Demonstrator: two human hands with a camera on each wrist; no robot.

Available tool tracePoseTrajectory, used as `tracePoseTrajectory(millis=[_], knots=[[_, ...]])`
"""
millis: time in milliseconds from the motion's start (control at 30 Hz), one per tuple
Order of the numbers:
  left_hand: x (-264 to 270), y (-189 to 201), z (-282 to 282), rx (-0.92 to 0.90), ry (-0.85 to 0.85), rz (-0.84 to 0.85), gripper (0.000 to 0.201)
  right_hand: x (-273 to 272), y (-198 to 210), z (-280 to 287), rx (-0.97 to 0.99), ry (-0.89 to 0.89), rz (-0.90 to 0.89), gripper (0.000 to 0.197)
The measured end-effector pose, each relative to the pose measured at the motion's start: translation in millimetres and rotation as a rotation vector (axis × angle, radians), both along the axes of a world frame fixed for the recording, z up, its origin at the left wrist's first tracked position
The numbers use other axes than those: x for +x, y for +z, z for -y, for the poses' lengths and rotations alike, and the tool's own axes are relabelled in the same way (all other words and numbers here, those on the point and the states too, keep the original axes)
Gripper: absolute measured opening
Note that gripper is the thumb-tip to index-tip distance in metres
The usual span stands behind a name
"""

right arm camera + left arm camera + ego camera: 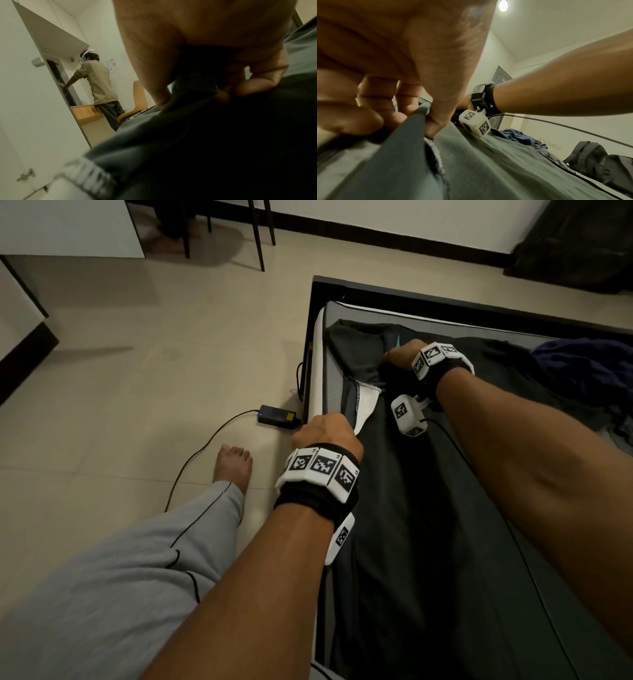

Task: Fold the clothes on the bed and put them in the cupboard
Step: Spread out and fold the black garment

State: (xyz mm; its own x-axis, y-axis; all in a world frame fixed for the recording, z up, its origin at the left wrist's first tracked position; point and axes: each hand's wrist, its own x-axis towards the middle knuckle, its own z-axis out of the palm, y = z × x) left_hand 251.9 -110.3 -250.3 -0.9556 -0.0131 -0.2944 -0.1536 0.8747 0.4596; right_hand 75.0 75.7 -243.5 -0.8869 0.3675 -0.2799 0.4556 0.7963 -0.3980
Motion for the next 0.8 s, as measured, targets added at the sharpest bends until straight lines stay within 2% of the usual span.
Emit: tracePoseTrajectory(millis=[133, 233, 400, 500, 567, 667, 800], knots=[[1.2, 3.2, -7.4, 0.027, -0.018, -0.011, 0.013, -1.6, 0.6, -12.9, -0.114, -0.096, -0.146, 0.031], [1.6, 4.4, -9.3, 0.033, -0.030, 0.008, 0.020, 2.2, -2.2, -17.2, -0.084, -0.104, -0.170, 0.025], [3.2, 5.8, -12.0, 0.058, -0.042, 0.013, 0.022, -15.5, -11.9, -30.1, -0.121, -0.162, -0.176, 0.038], [5.1, 6.4, -15.0, 0.075, -0.061, -0.010, 0.018, -0.3, 2.6, -26.5, -0.209, -0.284, -0.334, 0.049], [5.3, 6.0, -16.9, 0.084, -0.074, -0.014, 0.013, 2.3, 0.3, -33.1, -0.215, -0.304, -0.380, 0.054], [5.4, 5.5, -20.1, 0.087, -0.091, -0.007, 0.017, 5.3, -4.9, -36.9, -0.120, -0.239, -0.254, 0.070], [5.6, 5.7, -22.6, 0.068, -0.094, -0.013, 0.027, 6.1, -6.6, -38.9, 0.057, -0.159, -0.168, 0.071]])
